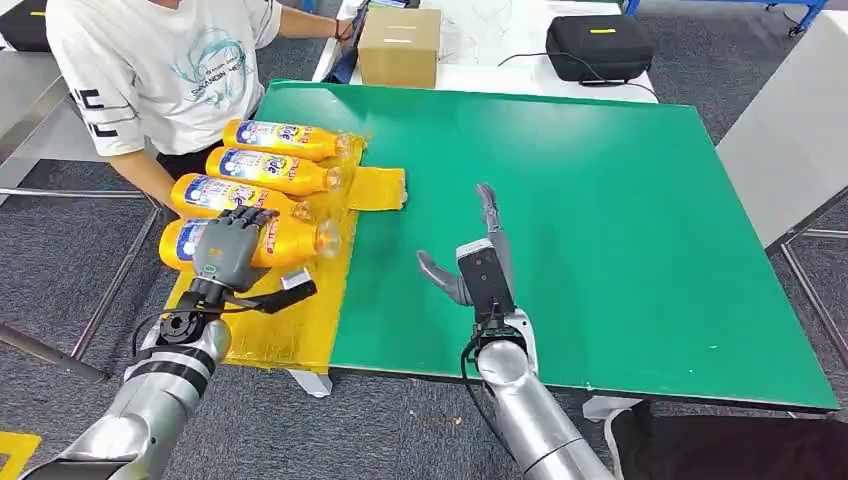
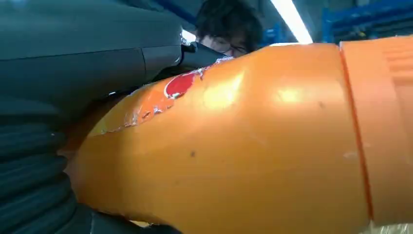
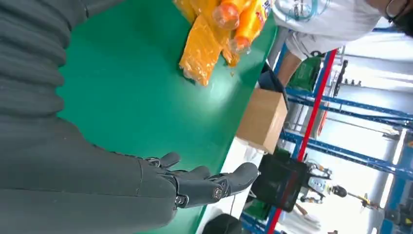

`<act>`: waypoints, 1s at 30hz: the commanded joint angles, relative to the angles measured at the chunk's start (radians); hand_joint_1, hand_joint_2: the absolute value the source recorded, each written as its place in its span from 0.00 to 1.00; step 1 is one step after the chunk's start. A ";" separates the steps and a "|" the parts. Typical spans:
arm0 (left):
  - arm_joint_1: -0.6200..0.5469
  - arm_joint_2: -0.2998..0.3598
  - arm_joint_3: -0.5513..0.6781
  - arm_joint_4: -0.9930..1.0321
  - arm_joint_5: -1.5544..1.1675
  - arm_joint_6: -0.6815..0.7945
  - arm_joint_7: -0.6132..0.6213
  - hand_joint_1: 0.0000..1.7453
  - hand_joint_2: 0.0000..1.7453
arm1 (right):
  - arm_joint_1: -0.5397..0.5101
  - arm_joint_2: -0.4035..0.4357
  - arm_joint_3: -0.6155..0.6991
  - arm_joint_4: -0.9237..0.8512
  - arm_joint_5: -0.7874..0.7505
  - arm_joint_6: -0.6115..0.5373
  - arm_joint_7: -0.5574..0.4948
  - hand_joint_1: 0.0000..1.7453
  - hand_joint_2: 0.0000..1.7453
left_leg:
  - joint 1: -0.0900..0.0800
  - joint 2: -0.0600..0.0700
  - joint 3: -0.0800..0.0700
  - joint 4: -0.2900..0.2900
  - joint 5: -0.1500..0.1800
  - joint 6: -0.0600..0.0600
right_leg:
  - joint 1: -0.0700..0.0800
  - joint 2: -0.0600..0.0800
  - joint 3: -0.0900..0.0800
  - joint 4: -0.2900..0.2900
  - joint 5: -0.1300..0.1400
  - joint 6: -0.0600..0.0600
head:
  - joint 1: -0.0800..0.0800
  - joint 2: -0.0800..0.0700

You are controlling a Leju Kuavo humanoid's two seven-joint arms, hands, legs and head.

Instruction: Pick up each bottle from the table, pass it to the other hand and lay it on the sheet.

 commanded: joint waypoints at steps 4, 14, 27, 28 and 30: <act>-0.085 0.037 -0.076 0.318 -0.003 -0.023 -0.084 1.00 1.00 | -0.036 -0.026 0.011 0.016 -0.014 0.031 -0.006 0.00 1.00 | 0.001 0.000 0.003 0.000 -0.001 -0.001 | 0.001 0.000 0.003 0.000 -0.001 -0.001 | 0.000 0.000; -0.085 0.000 -0.100 0.347 0.028 -0.112 -0.068 0.00 1.00 | -0.050 -0.015 0.027 0.032 -0.006 0.055 0.010 0.00 1.00 | 0.000 -0.001 0.003 0.000 -0.001 -0.001 | 0.000 -0.001 0.003 0.001 -0.002 -0.001 | 0.000 0.000; -0.089 0.001 -0.107 0.344 0.028 -0.120 -0.042 0.00 1.00 | -0.046 -0.019 0.019 0.031 -0.030 0.087 0.021 0.00 1.00 | 0.001 -0.001 0.004 0.000 -0.001 -0.001 | 0.001 0.000 0.005 0.000 -0.001 -0.001 | 0.000 0.000; -0.090 0.001 -0.106 0.345 0.033 -0.127 -0.048 0.00 1.00 | -0.047 -0.020 0.019 0.031 -0.032 0.091 0.021 0.00 1.00 | 0.000 -0.001 0.004 0.000 -0.001 -0.001 | 0.000 0.000 0.004 0.000 -0.001 -0.001 | 0.000 0.000; -0.089 -0.001 -0.097 0.342 0.056 -0.140 -0.083 0.00 1.00 | -0.049 -0.021 0.018 0.037 -0.033 0.099 0.022 0.00 1.00 | 0.000 -0.002 0.005 0.000 -0.001 -0.002 | 0.000 0.000 0.005 0.000 -0.002 -0.001 | 0.000 0.000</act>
